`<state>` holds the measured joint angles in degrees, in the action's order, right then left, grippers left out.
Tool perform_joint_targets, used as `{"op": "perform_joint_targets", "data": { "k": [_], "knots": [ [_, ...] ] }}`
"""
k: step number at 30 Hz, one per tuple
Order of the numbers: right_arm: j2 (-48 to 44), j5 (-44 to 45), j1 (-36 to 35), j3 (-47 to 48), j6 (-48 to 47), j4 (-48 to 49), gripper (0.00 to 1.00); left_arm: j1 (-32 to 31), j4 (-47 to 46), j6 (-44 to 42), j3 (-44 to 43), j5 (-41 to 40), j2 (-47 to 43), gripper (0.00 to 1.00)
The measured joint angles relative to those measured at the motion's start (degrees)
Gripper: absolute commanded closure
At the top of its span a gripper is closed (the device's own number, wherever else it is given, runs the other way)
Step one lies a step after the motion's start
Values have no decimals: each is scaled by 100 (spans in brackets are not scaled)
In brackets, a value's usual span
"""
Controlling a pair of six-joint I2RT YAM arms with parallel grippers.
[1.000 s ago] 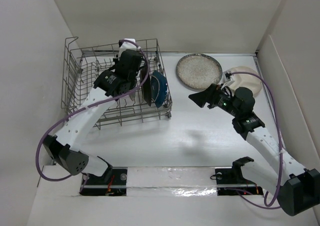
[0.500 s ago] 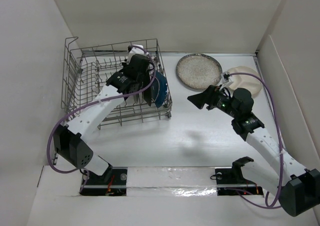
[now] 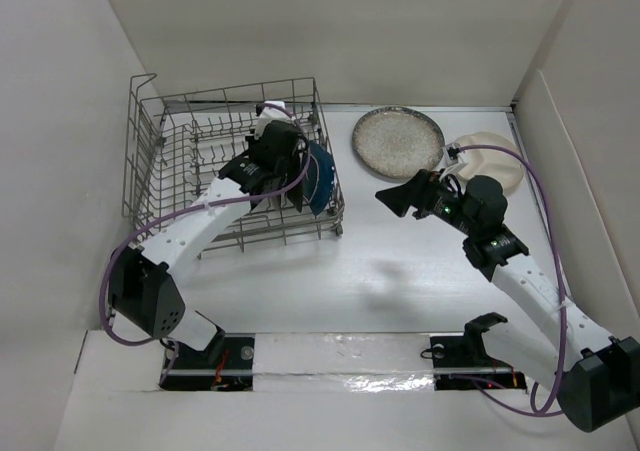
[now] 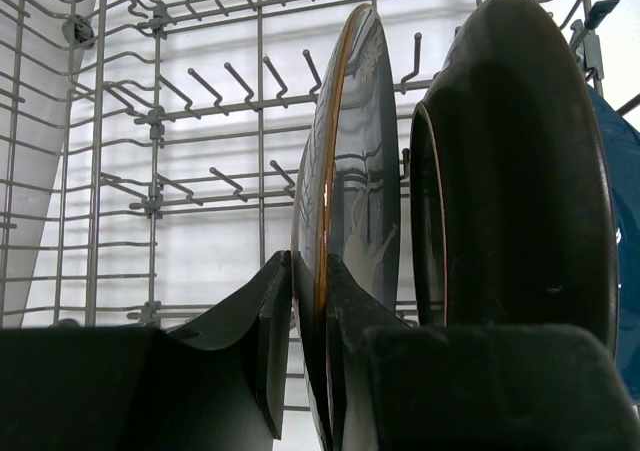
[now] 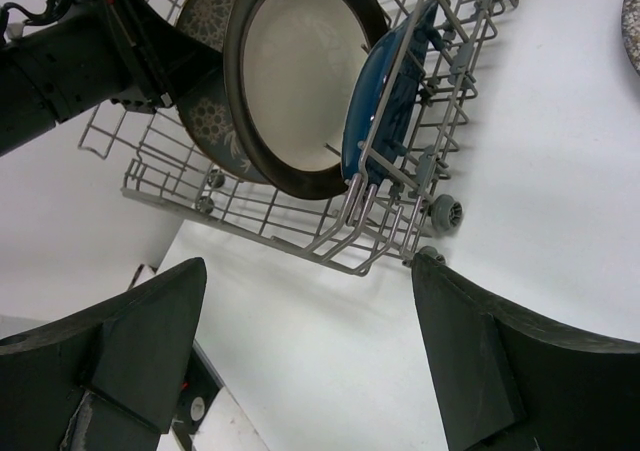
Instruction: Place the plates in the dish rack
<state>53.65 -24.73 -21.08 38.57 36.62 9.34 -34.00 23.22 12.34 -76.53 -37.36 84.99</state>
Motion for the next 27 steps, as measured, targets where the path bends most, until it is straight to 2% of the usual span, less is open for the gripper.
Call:
{"op": "perform_joint_targets", "data": {
  "k": [8, 10, 11, 12, 15, 24, 27],
  "knots": [
    [13, 35, 0, -4, 0, 0, 11, -2, -260, 31, 188, -109, -13, 100],
    [31, 35, 0, -4, 0, 2, 11, -2, -286, 31, 197, -114, -22, 92],
    [48, 35, 0, -4, 0, 2, 11, 0, -284, 31, 197, -109, -28, 85],
    [74, 35, 0, -4, 2, 0, 11, 2, -284, 42, 197, -81, -33, 73],
    [127, 35, -2, -4, 2, 2, 11, -4, -319, 94, 214, 328, -31, 59],
    [157, 127, 0, -4, 26, 2, 12, 2, -326, 122, 225, 809, -33, 48],
    [146, 269, 0, -4, 66, -2, 18, 2, -291, 125, 186, 890, -44, 41]
  ]
}}
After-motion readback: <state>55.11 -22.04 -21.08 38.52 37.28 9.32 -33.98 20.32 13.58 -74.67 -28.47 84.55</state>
